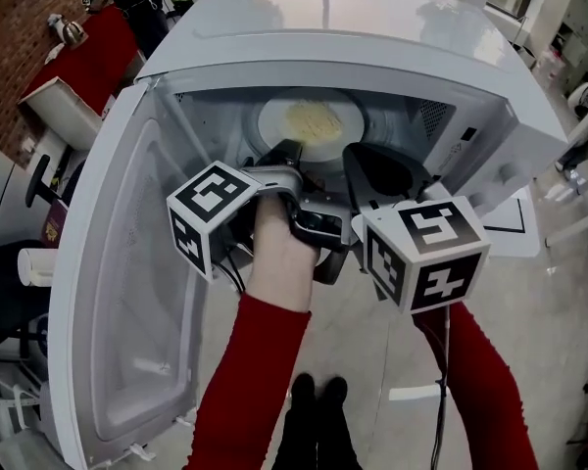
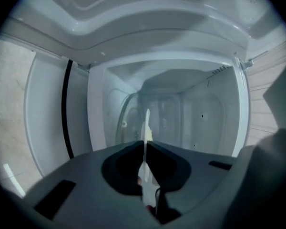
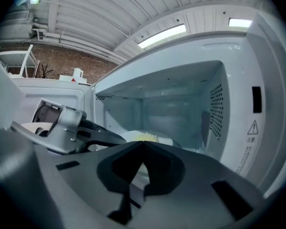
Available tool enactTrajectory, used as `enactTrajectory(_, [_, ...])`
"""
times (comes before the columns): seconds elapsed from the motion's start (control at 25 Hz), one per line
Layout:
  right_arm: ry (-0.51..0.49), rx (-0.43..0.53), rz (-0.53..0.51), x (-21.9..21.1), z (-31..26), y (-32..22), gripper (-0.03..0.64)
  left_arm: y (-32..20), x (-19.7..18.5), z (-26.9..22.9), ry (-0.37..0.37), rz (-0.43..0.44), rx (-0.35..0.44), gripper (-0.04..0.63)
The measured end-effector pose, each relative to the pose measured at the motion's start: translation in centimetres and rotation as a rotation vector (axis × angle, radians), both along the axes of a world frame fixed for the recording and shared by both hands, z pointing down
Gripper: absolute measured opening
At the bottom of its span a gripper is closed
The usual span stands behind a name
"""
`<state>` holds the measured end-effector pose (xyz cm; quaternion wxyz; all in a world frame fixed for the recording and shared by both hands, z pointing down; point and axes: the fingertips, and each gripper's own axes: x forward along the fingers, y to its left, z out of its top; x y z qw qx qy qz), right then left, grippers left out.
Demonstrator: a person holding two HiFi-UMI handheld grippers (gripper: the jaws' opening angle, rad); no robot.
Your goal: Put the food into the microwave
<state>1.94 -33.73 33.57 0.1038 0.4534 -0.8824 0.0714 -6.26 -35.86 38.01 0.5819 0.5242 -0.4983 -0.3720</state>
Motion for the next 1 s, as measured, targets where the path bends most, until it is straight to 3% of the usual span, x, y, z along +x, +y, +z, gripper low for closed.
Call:
enactTrajectory(0.68, [-0.001,-0.086,0.029,0.9,1.9,-1.4,0.014,-2.0,0.4,0.4,-0.078,0.031,-0.077,0.026])
enactTrajectory(1.0, [0.035,-0.081,0.034,1.3,1.5,-1.7,0.014,-2.4,0.1,0.5,-0.18,0.049,-0.135,0.029])
